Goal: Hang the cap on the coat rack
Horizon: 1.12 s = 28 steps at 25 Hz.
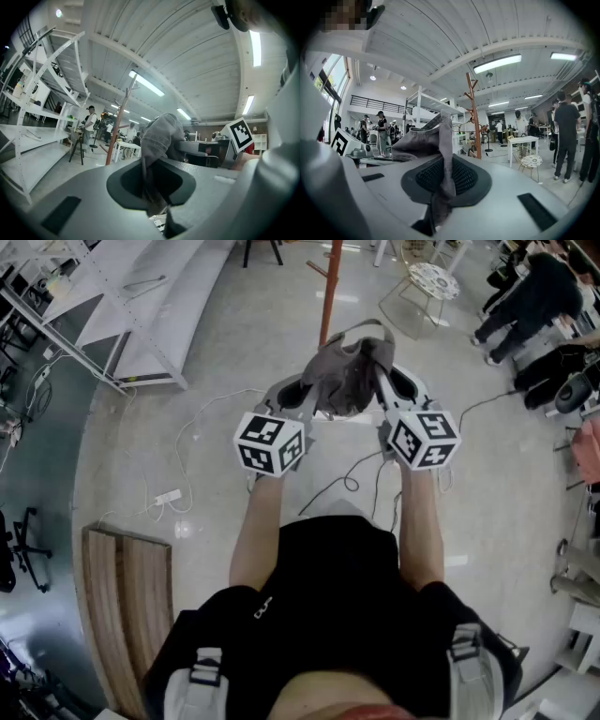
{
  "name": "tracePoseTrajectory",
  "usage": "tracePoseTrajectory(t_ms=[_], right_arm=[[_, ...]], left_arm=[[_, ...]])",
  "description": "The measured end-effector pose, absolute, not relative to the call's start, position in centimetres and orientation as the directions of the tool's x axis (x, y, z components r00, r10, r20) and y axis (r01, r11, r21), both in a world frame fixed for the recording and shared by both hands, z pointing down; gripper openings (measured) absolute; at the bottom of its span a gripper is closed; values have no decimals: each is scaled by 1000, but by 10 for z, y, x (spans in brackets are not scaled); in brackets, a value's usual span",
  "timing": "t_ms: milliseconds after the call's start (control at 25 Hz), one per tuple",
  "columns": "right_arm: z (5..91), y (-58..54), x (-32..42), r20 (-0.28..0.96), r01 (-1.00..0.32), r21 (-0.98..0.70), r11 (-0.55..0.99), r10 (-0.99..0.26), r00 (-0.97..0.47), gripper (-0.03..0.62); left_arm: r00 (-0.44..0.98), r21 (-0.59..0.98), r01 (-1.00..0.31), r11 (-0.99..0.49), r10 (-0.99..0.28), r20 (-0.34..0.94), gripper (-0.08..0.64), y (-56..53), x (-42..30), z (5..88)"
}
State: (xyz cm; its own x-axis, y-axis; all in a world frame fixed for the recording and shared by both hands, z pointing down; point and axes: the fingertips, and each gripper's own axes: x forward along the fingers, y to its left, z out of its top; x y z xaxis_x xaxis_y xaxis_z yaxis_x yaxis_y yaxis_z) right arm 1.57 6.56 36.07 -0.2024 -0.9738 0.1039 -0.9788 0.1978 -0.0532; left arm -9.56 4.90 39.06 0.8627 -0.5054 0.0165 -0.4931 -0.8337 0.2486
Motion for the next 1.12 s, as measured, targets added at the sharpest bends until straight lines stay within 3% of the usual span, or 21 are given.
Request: tracePoseTrajectory(t_ms=[680, 1120], right_arm=[[360, 73, 22, 96, -989, -42, 140, -985, -143, 26], [344, 32, 13, 80, -979, -8, 206, -975, -206, 26]], left_arm=[[882, 259, -457, -851, -471, 5, 18, 63, -89, 393], [846, 280, -499, -820, -531, -47, 18, 23, -103, 381]])
